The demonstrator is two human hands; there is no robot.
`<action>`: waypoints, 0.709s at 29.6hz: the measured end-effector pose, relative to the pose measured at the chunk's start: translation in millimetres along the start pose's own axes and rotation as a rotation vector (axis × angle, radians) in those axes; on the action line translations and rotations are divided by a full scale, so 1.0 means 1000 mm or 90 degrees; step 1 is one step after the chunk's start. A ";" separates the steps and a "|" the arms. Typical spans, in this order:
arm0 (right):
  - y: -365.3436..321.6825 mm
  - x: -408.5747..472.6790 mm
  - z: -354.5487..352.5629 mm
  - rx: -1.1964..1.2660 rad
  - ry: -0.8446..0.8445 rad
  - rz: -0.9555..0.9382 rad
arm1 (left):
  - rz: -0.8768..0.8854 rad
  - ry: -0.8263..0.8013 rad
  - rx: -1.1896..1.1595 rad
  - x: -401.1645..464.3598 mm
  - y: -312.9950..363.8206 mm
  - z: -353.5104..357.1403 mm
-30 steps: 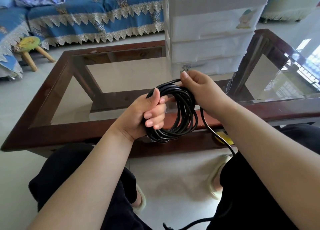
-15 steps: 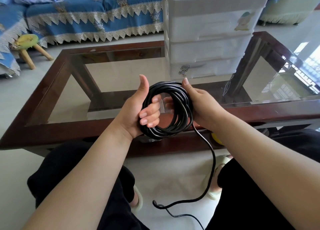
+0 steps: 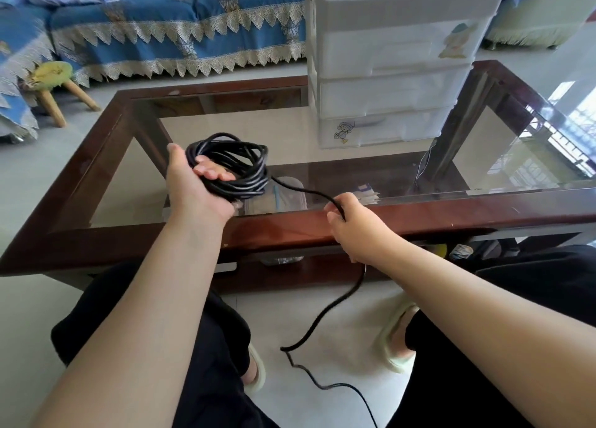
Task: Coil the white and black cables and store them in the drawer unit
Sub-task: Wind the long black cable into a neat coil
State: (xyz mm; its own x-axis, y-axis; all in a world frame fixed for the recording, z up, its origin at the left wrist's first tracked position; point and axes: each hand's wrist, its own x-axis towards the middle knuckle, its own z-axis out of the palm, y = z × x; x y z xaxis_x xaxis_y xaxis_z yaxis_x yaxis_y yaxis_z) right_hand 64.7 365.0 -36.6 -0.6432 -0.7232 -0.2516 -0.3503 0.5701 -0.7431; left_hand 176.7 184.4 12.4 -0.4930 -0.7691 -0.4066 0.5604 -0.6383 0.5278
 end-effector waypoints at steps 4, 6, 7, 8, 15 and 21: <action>0.001 -0.015 0.006 -0.305 0.063 -0.133 | 0.077 0.092 -0.052 0.004 0.003 -0.004; -0.002 -0.018 0.007 -0.391 0.091 -0.171 | 0.101 0.108 -0.042 0.004 0.003 -0.005; -0.004 -0.019 0.007 -0.432 0.096 -0.191 | 0.111 0.107 -0.029 0.004 0.002 -0.005; -0.007 -0.020 0.006 -0.463 0.094 -0.216 | 0.121 0.106 -0.008 0.004 0.001 -0.005; -0.026 -0.025 0.000 -0.478 0.088 -0.413 | 0.237 0.147 0.267 -0.001 -0.018 -0.002; -0.032 -0.023 0.003 -0.423 0.028 -0.521 | 0.323 0.058 0.551 -0.012 -0.043 0.001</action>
State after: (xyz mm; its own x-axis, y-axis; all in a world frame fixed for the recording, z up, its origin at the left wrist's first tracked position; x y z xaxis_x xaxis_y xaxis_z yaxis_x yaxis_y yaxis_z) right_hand 92.6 362.3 -9.2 -0.0619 -0.9766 0.2060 -0.9827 0.0235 -0.1839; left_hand 158.2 220.6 -4.8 -0.2573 -0.9661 -0.0190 -0.0034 -0.0188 0.9998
